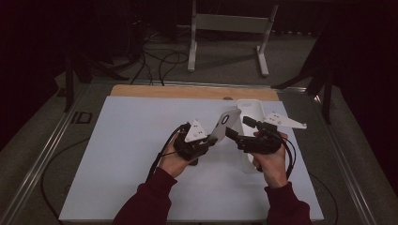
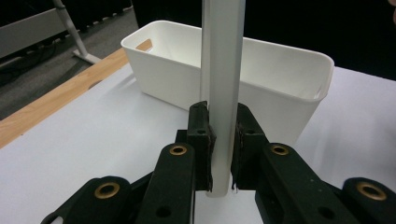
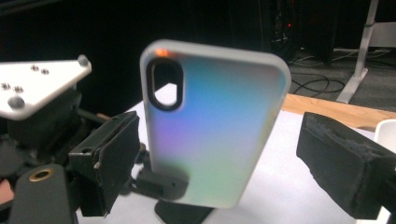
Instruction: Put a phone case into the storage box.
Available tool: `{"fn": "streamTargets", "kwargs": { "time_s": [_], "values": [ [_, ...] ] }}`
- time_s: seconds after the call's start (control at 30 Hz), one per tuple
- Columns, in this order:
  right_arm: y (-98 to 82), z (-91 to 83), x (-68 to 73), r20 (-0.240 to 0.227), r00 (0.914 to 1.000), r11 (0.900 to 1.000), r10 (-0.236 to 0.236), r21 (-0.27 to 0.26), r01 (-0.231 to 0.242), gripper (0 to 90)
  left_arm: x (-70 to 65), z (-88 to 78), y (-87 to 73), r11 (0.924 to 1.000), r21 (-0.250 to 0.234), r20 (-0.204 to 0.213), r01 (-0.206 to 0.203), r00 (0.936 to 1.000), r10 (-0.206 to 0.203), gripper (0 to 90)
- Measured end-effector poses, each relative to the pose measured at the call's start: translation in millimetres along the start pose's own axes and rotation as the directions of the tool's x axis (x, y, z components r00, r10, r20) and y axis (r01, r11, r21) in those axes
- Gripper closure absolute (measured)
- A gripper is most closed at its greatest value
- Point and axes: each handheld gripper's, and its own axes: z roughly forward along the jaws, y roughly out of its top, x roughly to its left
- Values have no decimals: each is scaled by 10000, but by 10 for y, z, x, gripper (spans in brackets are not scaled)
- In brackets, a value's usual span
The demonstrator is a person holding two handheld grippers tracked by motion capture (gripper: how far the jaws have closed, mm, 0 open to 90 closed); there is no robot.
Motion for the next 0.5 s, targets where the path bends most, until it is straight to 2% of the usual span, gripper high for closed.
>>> {"fn": "streamTargets", "kwargs": {
  "time_s": [0.17, 0.5],
  "values": [
    [44, 53, 34, 35, 9999, 9998, 141, -119, -140, 129, -33, 14, 1, 10000, -56, -27, 9, 10000, -10, 808],
    [52, 137, 69, 387, 9976, 9978, 567, -362, -553, 153, -54, 23, 3, 9999, -113, 90, 120, 9999, -119, 808]
  ]
}}
